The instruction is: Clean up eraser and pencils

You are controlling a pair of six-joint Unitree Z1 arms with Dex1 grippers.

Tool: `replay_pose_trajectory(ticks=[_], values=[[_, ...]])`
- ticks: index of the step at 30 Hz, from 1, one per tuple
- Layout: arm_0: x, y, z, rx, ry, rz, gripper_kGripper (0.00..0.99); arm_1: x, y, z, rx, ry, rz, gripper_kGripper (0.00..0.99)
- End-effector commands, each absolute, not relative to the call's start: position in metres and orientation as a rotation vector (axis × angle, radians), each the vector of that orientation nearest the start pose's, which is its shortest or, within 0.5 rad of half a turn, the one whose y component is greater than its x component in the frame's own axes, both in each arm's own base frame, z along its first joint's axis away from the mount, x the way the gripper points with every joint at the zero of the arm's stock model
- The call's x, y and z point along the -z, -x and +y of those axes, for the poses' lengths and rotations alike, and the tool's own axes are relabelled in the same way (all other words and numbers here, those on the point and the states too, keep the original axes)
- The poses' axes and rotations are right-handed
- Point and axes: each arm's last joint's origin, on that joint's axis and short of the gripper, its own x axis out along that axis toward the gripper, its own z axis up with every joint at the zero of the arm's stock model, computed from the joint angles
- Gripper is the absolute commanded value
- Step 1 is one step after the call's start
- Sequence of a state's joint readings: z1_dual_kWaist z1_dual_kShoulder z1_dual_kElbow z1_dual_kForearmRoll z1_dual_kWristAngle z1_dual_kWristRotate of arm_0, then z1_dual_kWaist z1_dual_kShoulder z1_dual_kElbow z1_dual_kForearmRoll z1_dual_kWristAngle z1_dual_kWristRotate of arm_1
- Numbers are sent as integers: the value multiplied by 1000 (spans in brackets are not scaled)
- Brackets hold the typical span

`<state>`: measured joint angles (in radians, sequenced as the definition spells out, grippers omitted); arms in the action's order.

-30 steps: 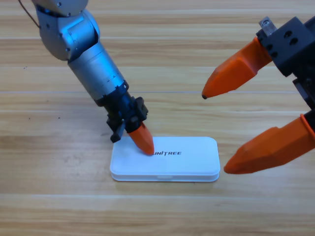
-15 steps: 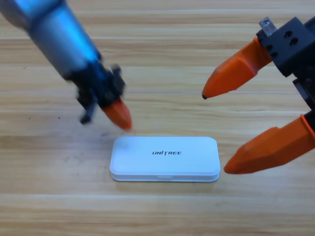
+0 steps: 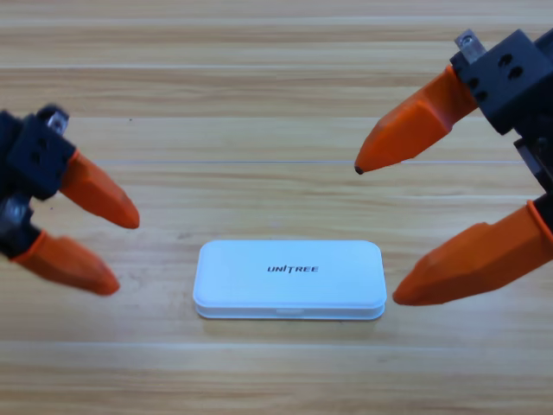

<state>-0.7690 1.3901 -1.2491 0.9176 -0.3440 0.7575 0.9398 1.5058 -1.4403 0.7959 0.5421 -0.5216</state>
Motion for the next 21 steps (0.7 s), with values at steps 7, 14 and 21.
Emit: replay_pose_trajectory(ticks=[7,14,21], values=[[-361,-142,-165,1335,-836,709,990,-407,-136,226,-1607,560,551,976],[-365,-143,-166,1313,-820,711,990,-408,-136,226,-1605,559,550,976],[-367,-149,-170,1272,-780,714,990,-408,-136,226,-1607,559,550,976]])
